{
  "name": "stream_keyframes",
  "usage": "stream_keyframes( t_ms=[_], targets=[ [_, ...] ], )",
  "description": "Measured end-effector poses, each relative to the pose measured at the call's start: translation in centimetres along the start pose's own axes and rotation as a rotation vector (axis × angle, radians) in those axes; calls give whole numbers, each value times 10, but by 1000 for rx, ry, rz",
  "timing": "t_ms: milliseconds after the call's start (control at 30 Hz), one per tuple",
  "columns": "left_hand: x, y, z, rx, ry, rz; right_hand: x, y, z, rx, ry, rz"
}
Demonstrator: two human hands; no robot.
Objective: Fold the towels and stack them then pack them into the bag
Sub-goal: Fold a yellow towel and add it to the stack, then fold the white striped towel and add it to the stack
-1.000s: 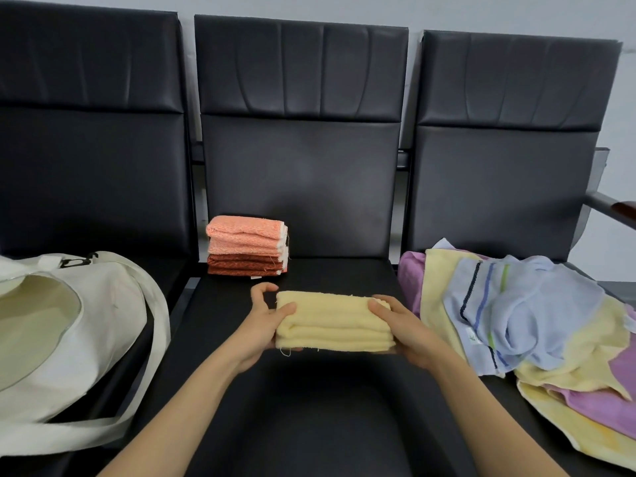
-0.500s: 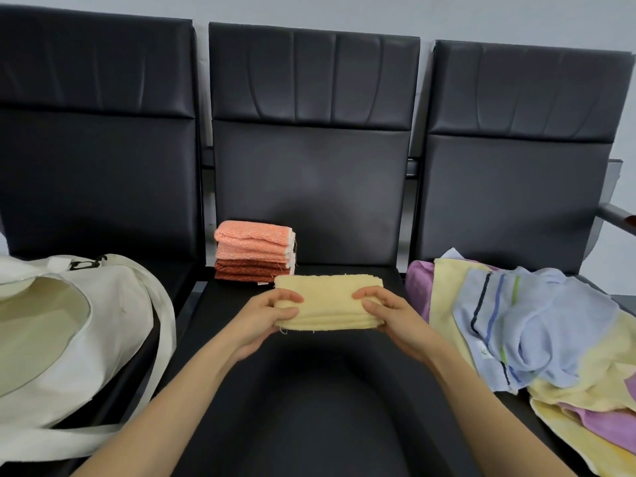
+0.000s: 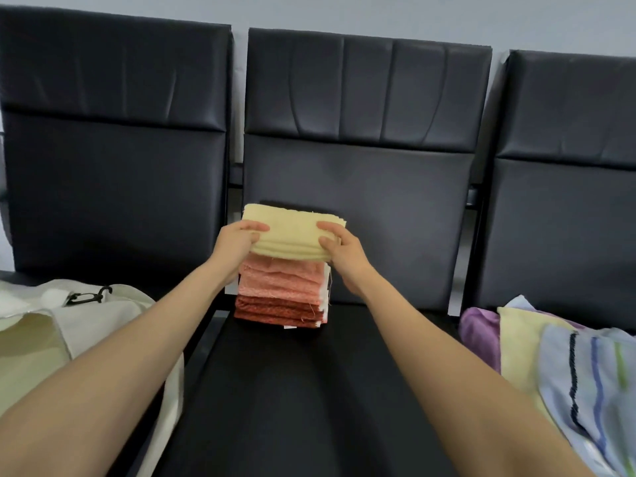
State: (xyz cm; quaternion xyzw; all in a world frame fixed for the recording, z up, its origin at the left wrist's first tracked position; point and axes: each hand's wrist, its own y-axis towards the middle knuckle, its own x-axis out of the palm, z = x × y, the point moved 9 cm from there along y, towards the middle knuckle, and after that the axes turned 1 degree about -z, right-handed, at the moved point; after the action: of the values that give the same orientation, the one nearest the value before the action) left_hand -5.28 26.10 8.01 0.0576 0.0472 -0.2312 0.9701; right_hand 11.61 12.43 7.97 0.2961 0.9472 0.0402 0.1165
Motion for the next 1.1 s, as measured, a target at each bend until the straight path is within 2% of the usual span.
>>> stream_keyframes(
  t_ms=[233, 400, 500, 567, 633, 667, 767, 900, 1000, 1100],
  targets=[
    [8, 10, -59, -109, 88, 15, 21, 6, 55, 79, -376, -4],
    [5, 8, -58, -25, 203, 58, 24, 6, 63, 143, -376, 14],
    [1, -5, -42, 94, 453, 112, 20, -3, 41, 10, -499, 67],
    [3, -22, -25, 277, 690, 163, 19, -18, 21, -181, -659, 134],
    [13, -34, -24, 390, 887, 118, 27, -32, 14, -313, -855, 96],
    [18, -37, -31, 391, 948, 60, 33, -35, 17, -321, -942, 44],
    [30, -37, -56, 286, 985, -131, 42, -39, 37, -187, -1107, -109],
    [29, -35, -60, 178, 1002, -243, 41, -41, 42, -83, -1050, -203],
    [21, -47, -29, 210, 1004, -73, 24, -53, 21, -142, -851, -78],
    [39, -84, -5, 206, 700, -18, -14, -91, 2, -153, -619, 81]
  ],
)
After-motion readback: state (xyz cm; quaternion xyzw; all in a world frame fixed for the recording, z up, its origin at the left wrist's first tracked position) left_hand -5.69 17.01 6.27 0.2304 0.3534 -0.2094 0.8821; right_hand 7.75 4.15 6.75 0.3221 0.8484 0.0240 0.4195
